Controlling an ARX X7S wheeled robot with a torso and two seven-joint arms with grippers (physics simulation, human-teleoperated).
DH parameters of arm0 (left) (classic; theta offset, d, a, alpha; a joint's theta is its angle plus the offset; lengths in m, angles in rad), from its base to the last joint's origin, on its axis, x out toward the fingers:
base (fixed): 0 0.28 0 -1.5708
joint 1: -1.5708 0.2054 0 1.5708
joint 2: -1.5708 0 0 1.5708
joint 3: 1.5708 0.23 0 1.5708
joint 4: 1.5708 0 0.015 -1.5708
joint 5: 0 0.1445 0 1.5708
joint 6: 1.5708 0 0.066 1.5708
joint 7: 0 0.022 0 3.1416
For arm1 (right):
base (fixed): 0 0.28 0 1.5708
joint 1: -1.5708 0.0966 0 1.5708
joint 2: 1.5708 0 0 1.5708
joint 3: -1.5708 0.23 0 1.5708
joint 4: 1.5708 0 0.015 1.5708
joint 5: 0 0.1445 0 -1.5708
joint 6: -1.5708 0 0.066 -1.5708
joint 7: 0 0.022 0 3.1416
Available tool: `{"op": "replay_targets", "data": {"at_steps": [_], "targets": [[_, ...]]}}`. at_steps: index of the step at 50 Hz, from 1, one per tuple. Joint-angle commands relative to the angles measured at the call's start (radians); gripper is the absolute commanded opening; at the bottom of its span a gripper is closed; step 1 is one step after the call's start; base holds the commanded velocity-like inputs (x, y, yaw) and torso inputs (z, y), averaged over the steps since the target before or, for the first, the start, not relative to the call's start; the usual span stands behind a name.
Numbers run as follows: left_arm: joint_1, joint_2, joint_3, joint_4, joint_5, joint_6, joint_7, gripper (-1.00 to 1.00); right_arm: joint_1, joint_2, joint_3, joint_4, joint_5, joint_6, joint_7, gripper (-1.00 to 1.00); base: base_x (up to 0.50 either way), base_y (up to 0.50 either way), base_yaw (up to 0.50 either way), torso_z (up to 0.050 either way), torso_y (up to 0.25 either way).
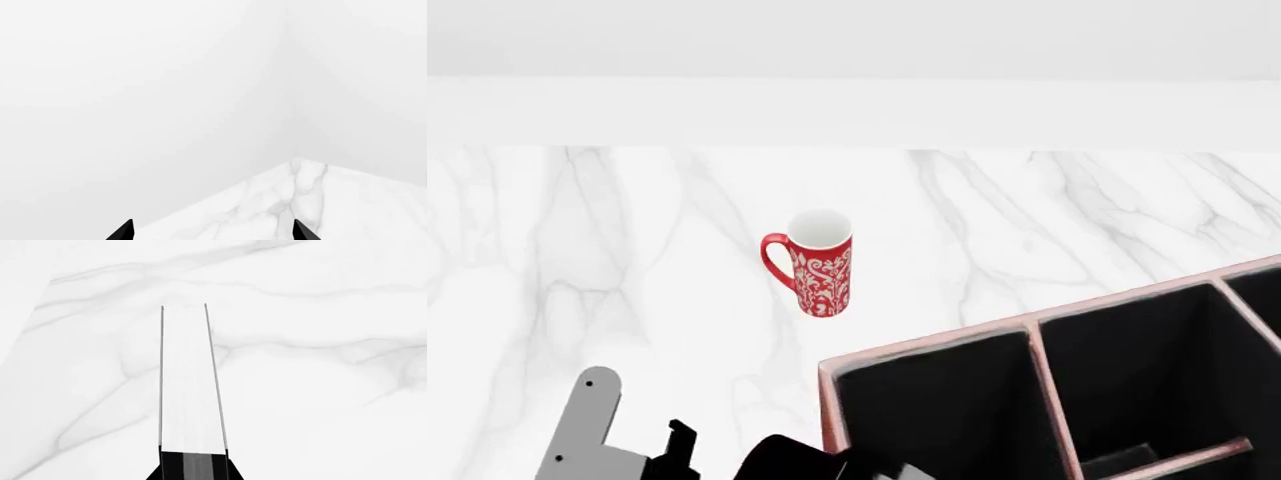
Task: Pick up the book and place it in the right compartment of the caddy.
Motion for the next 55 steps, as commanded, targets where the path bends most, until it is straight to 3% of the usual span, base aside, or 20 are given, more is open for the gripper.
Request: {"op": "replay_targets", "data": {"at_steps": [1,7,18,38,48,55], "targets": [[0.008,0.01,0.0,-0.007,0.001,0.022,0.008,1.0,0.038,0.015,0.105,-0.119,0.069,0.073,0.087,-1.0,0.0,0.0,0.0,0.0,0.0],[0.011,0.016,0.004,-0.015,0.007,0.036,0.014,1.0,0.049,0.017,0.129,-0.137,0.075,0.089,0.121,-1.0,0.0,0.0,0.0,0.0,0.002],[0.01,0.01,-0.005,-0.008,-0.007,0.03,0.008,1.0,0.176,-0.054,0.456,-0.074,0.256,0.352,0.388,-1.0,0.0,0.0,0.0,0.0,0.001],[0.012,-0.005,-0.038,0.007,-0.048,0.016,-0.002,1.0,0.361,-0.077,0.671,0.059,0.303,0.48,0.604,-1.0,0.0,0.0,0.0,0.0,0.001],[0.019,-0.001,-0.052,0.005,-0.058,0.026,0.001,1.0,0.464,-0.066,0.753,0.267,0.202,0.396,0.717,-1.0,0.0,0.0,0.0,0.0,0.001],[0.02,-0.007,-0.053,0.011,-0.064,0.025,-0.002,1.0,0.513,-0.042,0.666,0.434,0.044,0.204,0.697,-1.0,0.0,0.0,0.0,0.0,0.0]]}}
